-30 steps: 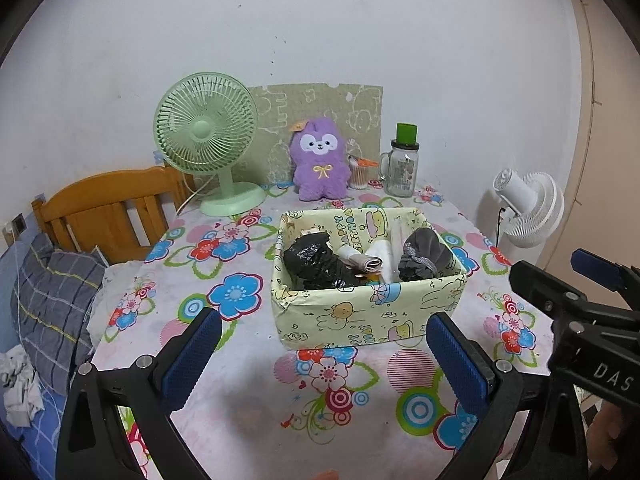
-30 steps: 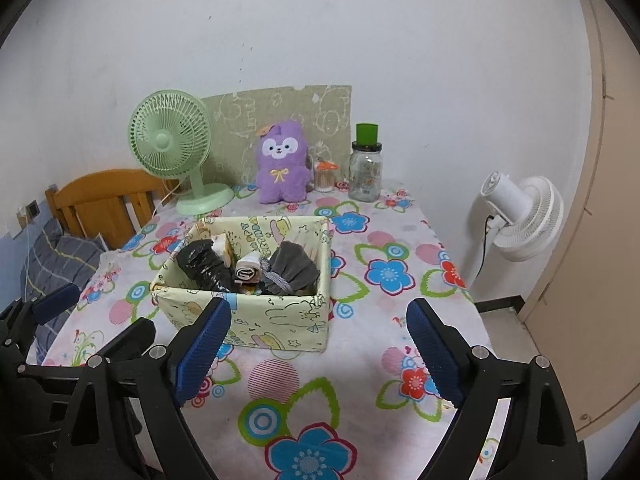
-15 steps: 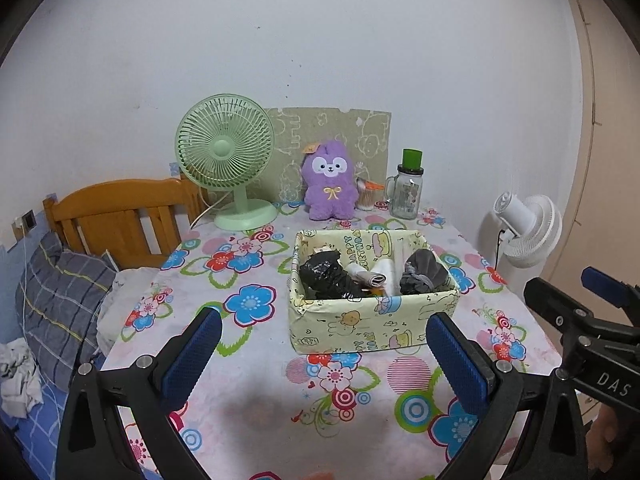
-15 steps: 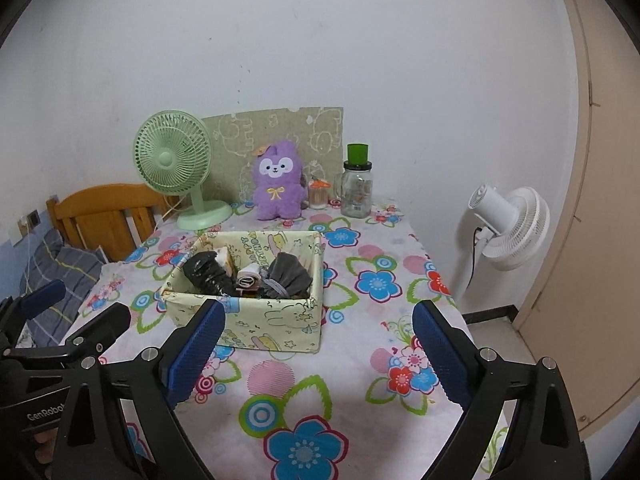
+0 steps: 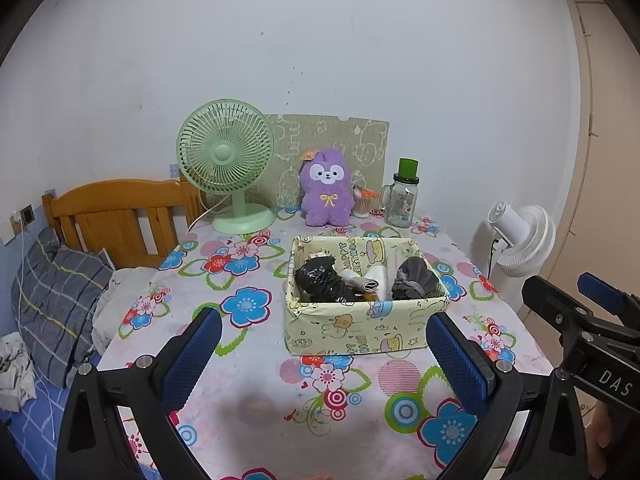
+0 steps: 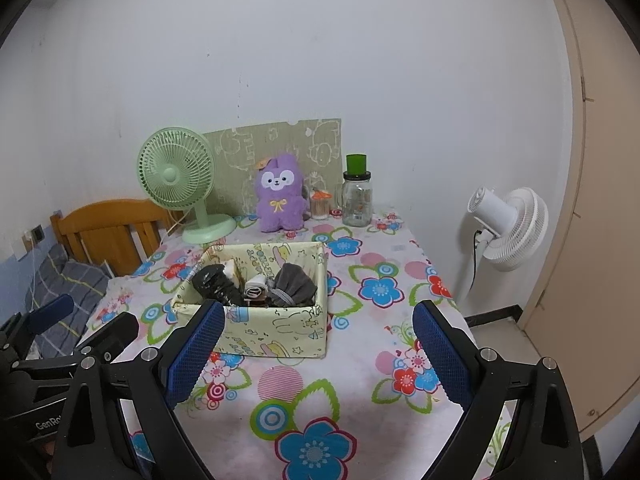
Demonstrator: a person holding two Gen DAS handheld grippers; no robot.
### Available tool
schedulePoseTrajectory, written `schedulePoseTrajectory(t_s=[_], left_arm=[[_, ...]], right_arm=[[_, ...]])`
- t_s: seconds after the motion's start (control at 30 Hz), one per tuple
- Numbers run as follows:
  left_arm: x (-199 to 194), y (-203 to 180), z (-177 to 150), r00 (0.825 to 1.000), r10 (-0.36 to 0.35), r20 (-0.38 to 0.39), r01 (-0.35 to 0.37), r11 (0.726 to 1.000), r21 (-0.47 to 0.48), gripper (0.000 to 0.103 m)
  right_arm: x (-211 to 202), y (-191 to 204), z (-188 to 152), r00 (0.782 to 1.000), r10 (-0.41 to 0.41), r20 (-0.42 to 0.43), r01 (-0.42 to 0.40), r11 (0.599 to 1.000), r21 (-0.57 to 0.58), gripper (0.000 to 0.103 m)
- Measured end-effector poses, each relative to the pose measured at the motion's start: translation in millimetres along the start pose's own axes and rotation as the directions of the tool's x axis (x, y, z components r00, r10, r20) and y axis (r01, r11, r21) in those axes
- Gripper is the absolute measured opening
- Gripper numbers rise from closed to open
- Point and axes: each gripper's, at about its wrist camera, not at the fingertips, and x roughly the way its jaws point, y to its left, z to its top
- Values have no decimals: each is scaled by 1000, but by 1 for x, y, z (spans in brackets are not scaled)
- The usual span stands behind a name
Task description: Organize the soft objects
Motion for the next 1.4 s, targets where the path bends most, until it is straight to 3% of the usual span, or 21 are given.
schedulePoseTrajectory(t_s=[1.4], left_arm=[[4, 2, 2, 1000, 7, 2, -7, 1000, 2, 103]], right_arm=[[3, 2, 2, 1000, -8, 6, 8, 1000, 10, 97]])
